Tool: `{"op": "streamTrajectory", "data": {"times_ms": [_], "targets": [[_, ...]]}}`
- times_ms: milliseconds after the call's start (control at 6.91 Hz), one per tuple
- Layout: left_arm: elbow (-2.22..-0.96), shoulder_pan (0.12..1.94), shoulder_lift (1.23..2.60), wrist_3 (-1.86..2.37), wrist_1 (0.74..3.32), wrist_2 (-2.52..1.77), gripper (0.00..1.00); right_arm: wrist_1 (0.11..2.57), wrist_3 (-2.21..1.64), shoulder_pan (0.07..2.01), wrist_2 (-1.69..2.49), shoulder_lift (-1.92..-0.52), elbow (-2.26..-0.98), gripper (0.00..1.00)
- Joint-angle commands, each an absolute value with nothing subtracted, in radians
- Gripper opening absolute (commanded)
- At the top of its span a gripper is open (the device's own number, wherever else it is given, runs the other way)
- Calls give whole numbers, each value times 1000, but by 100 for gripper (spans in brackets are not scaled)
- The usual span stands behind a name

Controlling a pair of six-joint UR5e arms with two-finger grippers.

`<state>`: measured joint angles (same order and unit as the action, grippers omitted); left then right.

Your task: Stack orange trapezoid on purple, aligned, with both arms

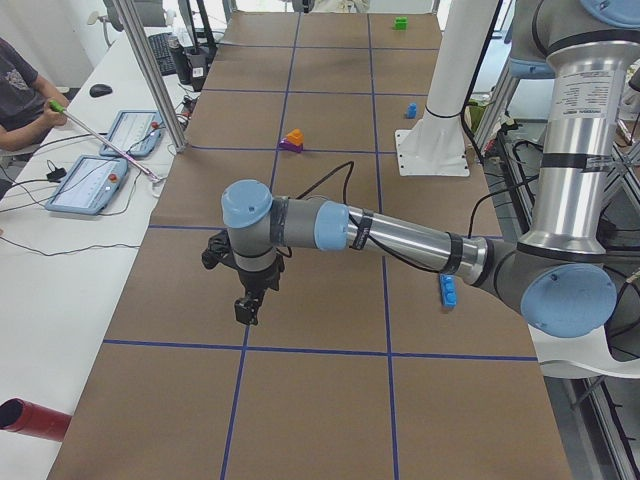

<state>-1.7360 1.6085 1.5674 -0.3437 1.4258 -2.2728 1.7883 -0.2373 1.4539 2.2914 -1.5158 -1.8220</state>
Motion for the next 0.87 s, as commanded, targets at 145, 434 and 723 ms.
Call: {"op": "streamTrajectory", "data": {"times_ms": [145, 434, 723], "targets": [[-1701, 1618, 1555, -334, 1457, -2273, 100, 1602, 14, 1597, 2357, -1555, -1586, 100], [-1701, 1618, 1552, -334, 1450, -2275, 100, 1601, 26, 1601, 2353, -1589, -1583, 100], [-1695, 1618, 1536, -333, 1450, -2296, 100, 1601, 15, 1601, 2356, -1600, -1591, 100]]}}
